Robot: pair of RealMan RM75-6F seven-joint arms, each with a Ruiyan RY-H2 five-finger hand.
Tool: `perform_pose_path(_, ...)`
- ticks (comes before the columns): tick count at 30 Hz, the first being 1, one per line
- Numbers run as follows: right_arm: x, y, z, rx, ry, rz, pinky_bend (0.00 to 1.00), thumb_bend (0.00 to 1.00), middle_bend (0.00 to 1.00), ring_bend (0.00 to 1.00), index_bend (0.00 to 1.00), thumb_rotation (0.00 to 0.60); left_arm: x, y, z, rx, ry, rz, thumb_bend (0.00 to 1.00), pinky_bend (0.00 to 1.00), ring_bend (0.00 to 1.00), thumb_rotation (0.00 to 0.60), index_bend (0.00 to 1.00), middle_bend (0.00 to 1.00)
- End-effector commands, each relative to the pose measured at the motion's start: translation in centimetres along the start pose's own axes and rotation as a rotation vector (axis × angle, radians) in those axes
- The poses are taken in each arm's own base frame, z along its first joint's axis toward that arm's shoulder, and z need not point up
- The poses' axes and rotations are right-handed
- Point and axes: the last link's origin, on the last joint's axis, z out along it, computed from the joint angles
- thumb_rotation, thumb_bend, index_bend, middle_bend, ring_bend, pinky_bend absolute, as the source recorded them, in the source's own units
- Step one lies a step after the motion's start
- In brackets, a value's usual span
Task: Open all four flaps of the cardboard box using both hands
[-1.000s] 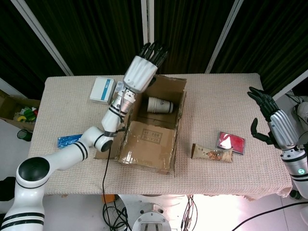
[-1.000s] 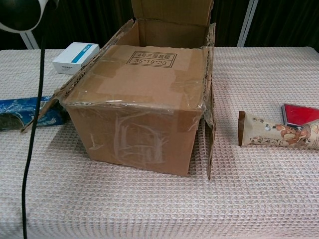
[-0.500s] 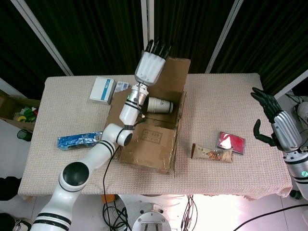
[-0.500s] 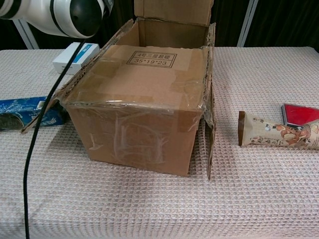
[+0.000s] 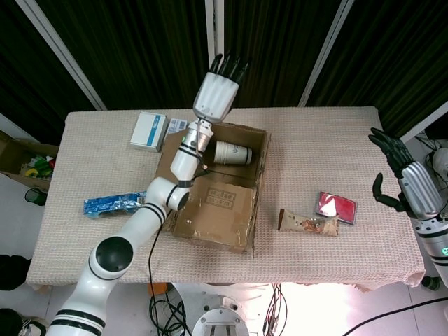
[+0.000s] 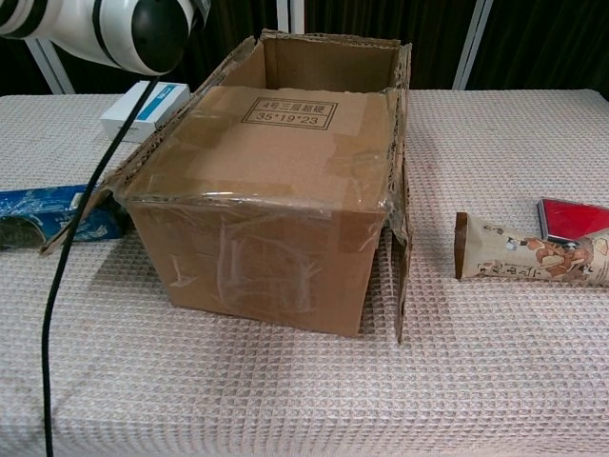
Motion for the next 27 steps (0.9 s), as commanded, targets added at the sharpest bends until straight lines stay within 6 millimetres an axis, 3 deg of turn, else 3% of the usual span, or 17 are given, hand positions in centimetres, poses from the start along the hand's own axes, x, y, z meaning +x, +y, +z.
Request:
perform_pose_path(1,-0.6,-0.2,0.0,0.006,-0.04,-0.012,0.0,0.78,0.03,0.0,0.0,0.558,1.3,-3.3,-1.9,-0.056,0.018,-0.059,0.16,0.16,0.04,0.57,0.01,0.09)
perform_pose_path(5,-1.6,-1.0,0.1,0.016,-0.116,-0.063,0.0,0.77,0.05,0.0,0.0,0.558,4.0,-8.1,-6.4,-0.057,-0.093,-0.143,0.18,0.16,0.04,0.504,0.03,0.12)
perform_pose_path(9,-2.4,-1.9,0.7,0.013,-0.178,-0.114,0.0,0.75,0.05,0.0,0.0,0.555,6.3,-12.6,-11.2,0.002,-0.209,-0.122,0.17,0.16,0.05,0.309,0.05,0.13)
perform_pose_path(12,-3.1,-2.5,1.5,0.006,-0.219,-0.132,0.0,0.74,0.05,0.0,0.0,0.555,7.2,-15.8,-14.4,0.064,-0.252,-0.1,0.15,0.16,0.05,0.209,0.06,0.13)
perform_pose_path(14,-3.6,-3.2,2.4,0.006,-0.254,-0.141,0.0,0.74,0.05,0.0,0.0,0.55,7.3,-18.0,-16.4,0.107,-0.258,-0.071,0.14,0.16,0.05,0.186,0.07,0.14)
perform_pose_path(20,-5.4,-5.8,5.7,0.009,-0.362,-0.134,0.0,0.68,0.09,0.0,0.0,0.547,6.4,-23.1,-21.9,0.2,-0.293,-0.04,0.12,0.16,0.05,0.188,0.08,0.14)
perform_pose_path(27,-7.1,-8.8,9.5,-0.028,-0.515,-0.148,0.0,0.46,0.15,0.0,0.0,0.544,6.3,-25.9,-26.0,0.256,-0.291,-0.061,0.09,0.16,0.05,0.144,0.08,0.15)
